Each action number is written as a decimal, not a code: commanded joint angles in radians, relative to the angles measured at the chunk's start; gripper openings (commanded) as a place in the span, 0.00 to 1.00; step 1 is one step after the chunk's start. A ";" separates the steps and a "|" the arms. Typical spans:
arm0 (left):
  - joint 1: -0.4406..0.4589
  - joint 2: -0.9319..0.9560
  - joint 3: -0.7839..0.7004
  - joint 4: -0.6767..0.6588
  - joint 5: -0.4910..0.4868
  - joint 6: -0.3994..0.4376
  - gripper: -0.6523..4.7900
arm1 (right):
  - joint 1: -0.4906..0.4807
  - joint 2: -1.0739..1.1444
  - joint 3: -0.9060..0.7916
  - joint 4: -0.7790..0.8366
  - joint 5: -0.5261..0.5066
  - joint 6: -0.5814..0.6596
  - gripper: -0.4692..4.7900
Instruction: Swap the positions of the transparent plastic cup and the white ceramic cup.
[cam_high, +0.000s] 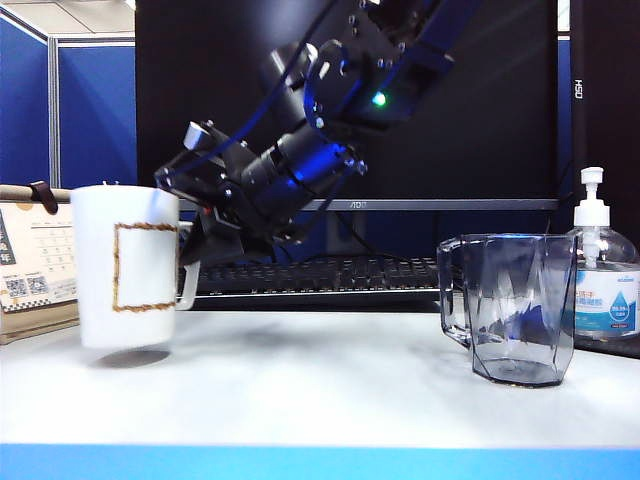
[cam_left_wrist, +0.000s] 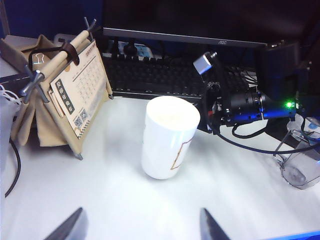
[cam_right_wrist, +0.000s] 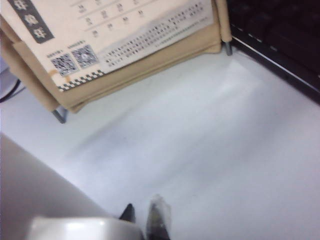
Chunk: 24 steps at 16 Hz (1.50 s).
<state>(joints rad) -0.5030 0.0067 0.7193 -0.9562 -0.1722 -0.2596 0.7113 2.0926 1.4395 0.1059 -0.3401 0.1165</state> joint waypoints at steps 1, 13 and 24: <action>0.001 -0.002 0.001 0.010 0.001 -0.001 0.66 | -0.005 0.021 0.010 0.055 0.005 0.005 0.08; 0.001 -0.002 0.001 0.010 0.005 0.000 0.66 | -0.003 0.040 0.010 -0.004 0.005 0.014 0.42; 0.000 -0.002 0.001 0.011 0.020 0.010 0.66 | -0.002 -0.064 0.010 -0.191 0.175 0.001 0.63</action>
<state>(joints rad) -0.5030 0.0067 0.7189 -0.9558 -0.1574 -0.2554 0.7086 2.0529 1.4425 -0.0704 -0.2115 0.1287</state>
